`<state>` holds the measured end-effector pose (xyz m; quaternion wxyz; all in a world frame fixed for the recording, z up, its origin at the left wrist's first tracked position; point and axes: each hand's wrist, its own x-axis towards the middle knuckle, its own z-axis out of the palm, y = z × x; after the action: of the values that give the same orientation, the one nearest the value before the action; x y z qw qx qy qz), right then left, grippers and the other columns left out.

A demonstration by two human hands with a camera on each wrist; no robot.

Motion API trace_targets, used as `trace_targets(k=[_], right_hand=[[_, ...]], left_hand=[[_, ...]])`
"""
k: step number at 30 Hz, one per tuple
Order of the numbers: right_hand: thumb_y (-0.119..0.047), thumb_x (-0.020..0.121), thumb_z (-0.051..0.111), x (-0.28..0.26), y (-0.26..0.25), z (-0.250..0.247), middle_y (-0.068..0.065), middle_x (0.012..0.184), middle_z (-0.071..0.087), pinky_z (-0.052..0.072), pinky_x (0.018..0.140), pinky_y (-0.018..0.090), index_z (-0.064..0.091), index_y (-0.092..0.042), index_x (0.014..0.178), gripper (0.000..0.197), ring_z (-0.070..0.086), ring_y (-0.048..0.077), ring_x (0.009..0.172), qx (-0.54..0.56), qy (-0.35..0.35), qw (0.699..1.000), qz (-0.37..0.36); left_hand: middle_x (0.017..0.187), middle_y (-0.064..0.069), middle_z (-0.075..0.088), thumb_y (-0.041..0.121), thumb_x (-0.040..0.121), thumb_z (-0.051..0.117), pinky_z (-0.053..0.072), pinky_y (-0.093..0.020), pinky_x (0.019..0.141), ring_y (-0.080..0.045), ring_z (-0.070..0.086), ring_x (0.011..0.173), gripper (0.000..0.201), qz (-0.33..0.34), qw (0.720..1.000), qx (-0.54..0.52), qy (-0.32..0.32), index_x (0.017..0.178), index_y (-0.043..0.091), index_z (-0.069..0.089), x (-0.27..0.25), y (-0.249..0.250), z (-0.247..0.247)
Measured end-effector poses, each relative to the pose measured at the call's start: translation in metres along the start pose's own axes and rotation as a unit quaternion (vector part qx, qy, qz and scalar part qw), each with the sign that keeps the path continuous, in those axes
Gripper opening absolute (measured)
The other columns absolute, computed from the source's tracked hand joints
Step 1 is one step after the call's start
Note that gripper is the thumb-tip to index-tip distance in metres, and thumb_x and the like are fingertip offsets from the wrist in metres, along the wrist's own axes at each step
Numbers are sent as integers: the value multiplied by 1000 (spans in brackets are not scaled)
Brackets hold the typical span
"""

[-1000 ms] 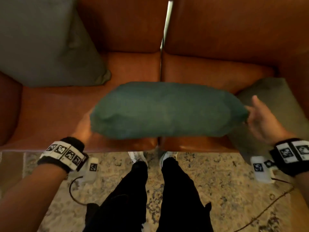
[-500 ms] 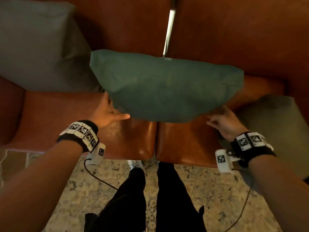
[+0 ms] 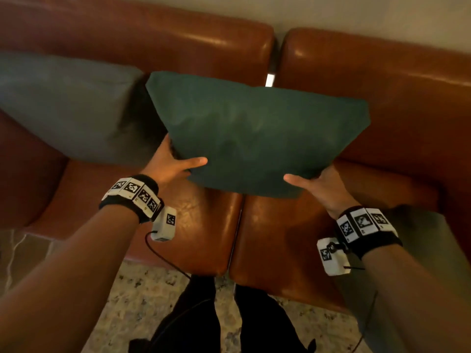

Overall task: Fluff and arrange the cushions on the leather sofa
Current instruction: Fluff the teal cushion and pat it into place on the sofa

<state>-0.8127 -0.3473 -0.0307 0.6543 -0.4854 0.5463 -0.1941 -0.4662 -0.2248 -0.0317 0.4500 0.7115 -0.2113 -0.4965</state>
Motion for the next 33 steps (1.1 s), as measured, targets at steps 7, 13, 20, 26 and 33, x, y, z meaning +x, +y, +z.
trace_targets(k=[7,13,20,26,33], right_hand=[[-8,72,93,31,12,11,-22,132,55,58,89,30,33,-29,158,107,51,13,135,23,27,998,51],[-9,70,94,39,14,17,-15,144,50,59,87,44,20,-41,161,121,51,17,135,62,47,995,68],[-15,67,98,34,15,25,-12,146,56,53,107,51,37,-27,157,110,55,15,136,75,109,991,23],[-16,64,97,34,22,25,-12,146,52,51,110,53,33,-27,159,115,49,19,141,85,121,989,32],[-24,69,97,32,21,34,1,170,24,31,124,52,14,-28,166,127,29,24,154,-13,177,982,57]], left_hand=[[155,14,45,59,43,99,55,-49,100,-13,48,137,138,-51,990,126,-38,157,45,22,48,-11,-6],[138,22,55,42,53,102,58,-47,96,-13,56,128,128,-16,990,139,-16,156,43,26,68,-14,-14],[139,13,63,51,46,103,54,-46,104,-9,59,129,117,42,990,134,-19,146,33,45,67,-15,-21],[146,9,58,47,53,101,49,-49,111,-16,56,134,118,44,989,139,-37,152,31,39,72,-12,-24],[154,6,50,41,58,99,43,-39,116,-10,47,140,125,52,982,179,-13,160,30,27,73,-8,-17]])
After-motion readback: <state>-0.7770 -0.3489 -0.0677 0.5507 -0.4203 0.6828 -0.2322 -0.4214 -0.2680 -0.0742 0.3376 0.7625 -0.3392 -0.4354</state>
